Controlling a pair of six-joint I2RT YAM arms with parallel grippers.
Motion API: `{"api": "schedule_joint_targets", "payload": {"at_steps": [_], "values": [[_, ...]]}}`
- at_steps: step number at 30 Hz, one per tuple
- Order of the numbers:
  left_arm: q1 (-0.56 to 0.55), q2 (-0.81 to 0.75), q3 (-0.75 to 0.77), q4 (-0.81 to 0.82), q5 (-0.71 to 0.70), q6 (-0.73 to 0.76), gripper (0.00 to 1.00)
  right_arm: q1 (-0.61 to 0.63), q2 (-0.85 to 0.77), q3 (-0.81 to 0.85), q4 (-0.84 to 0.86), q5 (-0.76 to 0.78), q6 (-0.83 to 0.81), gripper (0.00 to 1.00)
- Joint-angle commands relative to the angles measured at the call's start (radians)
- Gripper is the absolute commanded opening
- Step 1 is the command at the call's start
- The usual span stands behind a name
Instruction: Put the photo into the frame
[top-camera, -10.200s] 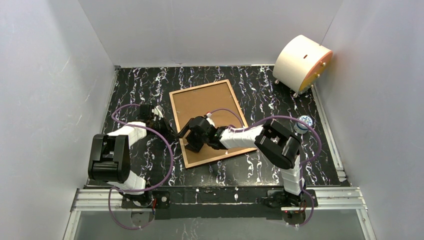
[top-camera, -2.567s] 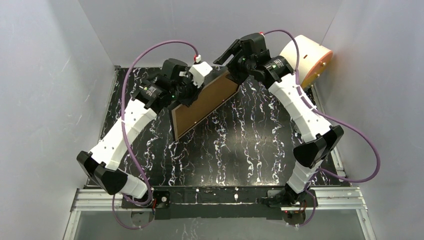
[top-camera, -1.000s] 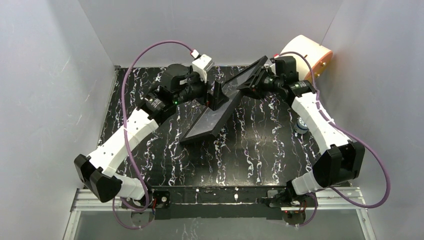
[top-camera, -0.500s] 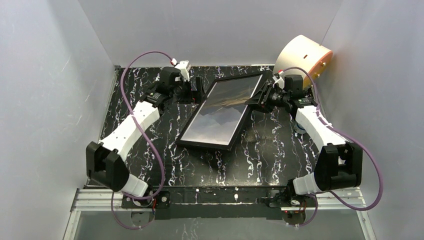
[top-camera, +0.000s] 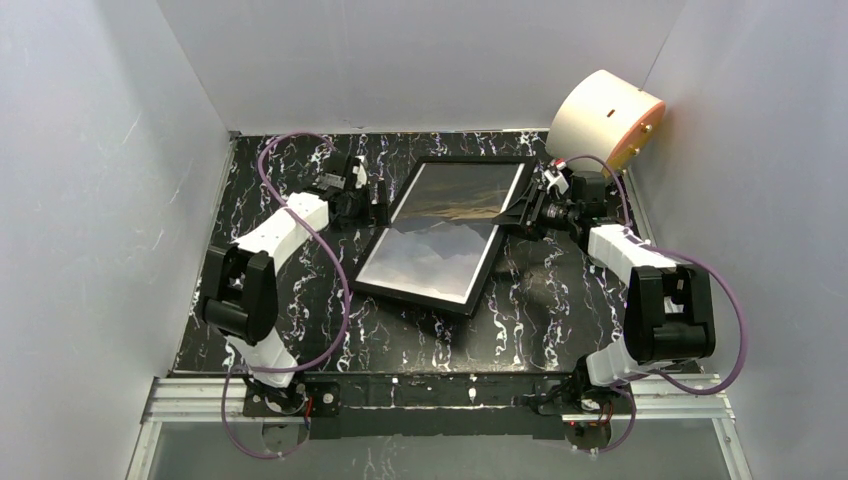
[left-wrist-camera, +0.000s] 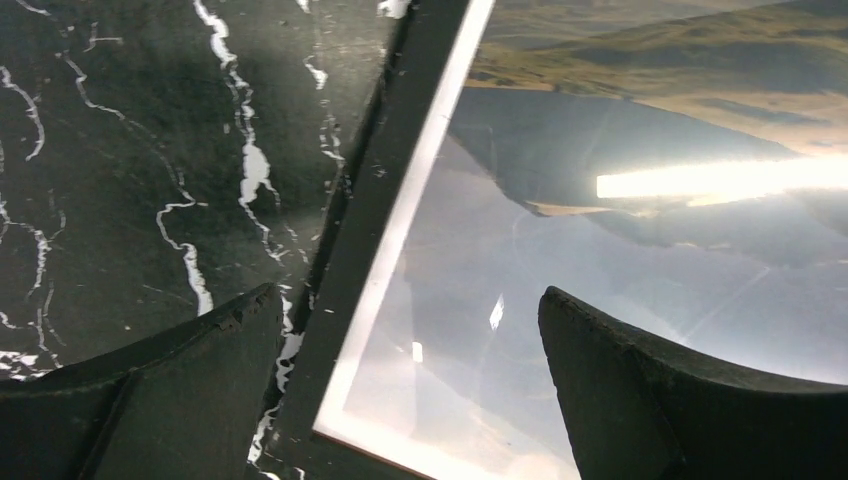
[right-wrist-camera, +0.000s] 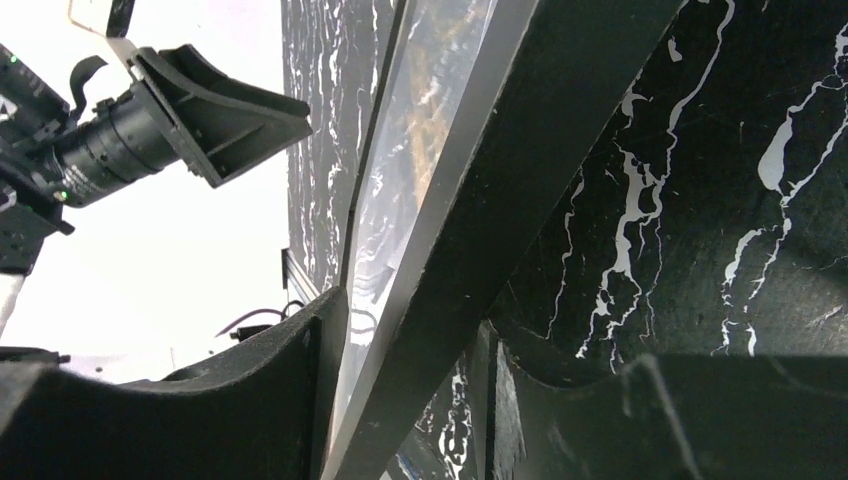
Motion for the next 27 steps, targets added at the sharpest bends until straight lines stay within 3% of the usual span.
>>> {"api": "schedule_joint_targets", "payload": {"at_steps": [1, 7, 15, 22, 27], "values": [[0.024, 0.026, 0.042, -0.036, -0.031, 0.025, 0.98, -0.003, 0.001, -0.016, 0.165, -0.115, -0.023, 0.53], [0.049, -0.012, 0.053, -0.127, -0.026, -0.035, 0.98, -0.003, -0.025, -0.034, 0.189, -0.073, 0.037, 0.5], [0.127, -0.275, -0.089, -0.257, -0.072, -0.377, 0.98, 0.008, -0.134, -0.083, 0.185, 0.147, 0.272, 0.5], [0.137, -0.523, -0.367, -0.11, 0.064, -0.728, 0.98, 0.088, -0.145, -0.048, 0.11, 0.306, 0.435, 0.49], [0.134, -0.587, -0.512, -0.026, 0.126, -0.879, 0.98, 0.17, -0.099, 0.023, 0.051, 0.361, 0.49, 0.48]]}}
